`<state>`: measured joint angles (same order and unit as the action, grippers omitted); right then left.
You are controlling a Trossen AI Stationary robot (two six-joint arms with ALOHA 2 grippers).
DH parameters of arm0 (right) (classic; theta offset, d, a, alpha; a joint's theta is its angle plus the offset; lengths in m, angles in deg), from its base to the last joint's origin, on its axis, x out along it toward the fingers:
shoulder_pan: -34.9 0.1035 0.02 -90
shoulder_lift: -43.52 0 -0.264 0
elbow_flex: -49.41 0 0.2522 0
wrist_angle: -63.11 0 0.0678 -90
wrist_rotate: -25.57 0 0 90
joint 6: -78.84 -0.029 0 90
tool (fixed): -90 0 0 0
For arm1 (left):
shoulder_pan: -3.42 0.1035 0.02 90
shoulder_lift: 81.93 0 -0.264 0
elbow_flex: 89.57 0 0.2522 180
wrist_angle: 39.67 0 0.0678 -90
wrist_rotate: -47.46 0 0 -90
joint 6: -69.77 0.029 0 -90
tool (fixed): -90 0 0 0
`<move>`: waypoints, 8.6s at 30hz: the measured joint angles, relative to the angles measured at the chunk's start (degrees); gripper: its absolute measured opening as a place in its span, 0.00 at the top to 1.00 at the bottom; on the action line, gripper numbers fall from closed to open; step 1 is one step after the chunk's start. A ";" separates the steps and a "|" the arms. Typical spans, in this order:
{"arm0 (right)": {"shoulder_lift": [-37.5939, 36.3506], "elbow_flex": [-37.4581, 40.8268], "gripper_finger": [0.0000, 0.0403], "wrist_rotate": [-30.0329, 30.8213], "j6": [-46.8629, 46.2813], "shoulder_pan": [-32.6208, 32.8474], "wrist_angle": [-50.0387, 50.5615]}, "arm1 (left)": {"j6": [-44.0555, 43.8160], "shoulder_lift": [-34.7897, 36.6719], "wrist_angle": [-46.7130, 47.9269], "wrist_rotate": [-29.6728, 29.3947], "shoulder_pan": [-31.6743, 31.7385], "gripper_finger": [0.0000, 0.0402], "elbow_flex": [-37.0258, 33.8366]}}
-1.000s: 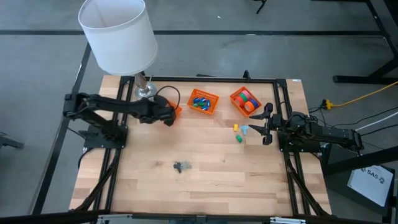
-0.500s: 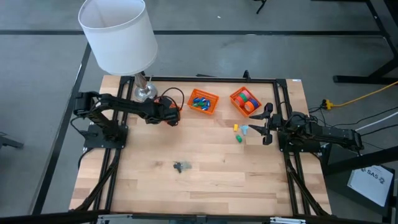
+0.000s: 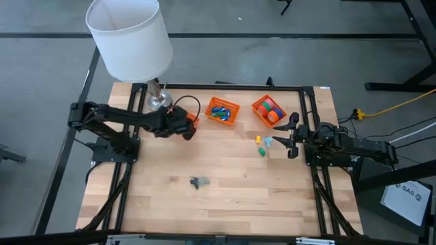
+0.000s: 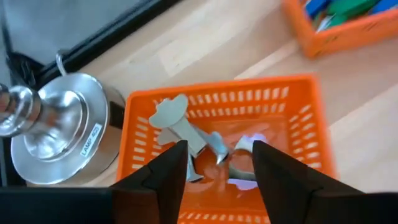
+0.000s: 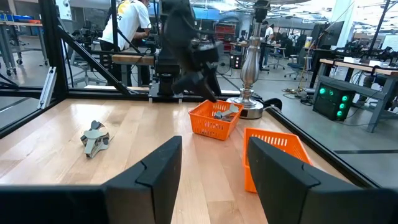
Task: Pick and place Stapler, Stapler remover, tape
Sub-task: Put the dark blue staple remover into the left orange bin, then put the gray staple remover into the left orange bin
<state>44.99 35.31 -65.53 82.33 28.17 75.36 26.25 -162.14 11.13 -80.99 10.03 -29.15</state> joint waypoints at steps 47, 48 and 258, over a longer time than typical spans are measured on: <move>0.00 0.01 0.53 0.02 0.01 -0.02 -0.01 | -7.78 -11.42 -18.36 28.07 -34.18 0.56 0.00; 0.00 0.00 0.53 0.00 0.01 0.00 -0.01 | -7.78 -11.40 -18.05 27.68 -34.06 0.56 0.00; 0.00 0.01 0.53 0.00 -0.01 -0.01 -0.01 | 33.92 -15.16 -46.66 26.01 -37.30 0.74 1.88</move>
<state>44.99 35.31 -65.53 82.33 28.16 75.35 60.17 -177.30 -35.53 -54.98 -27.27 -27.27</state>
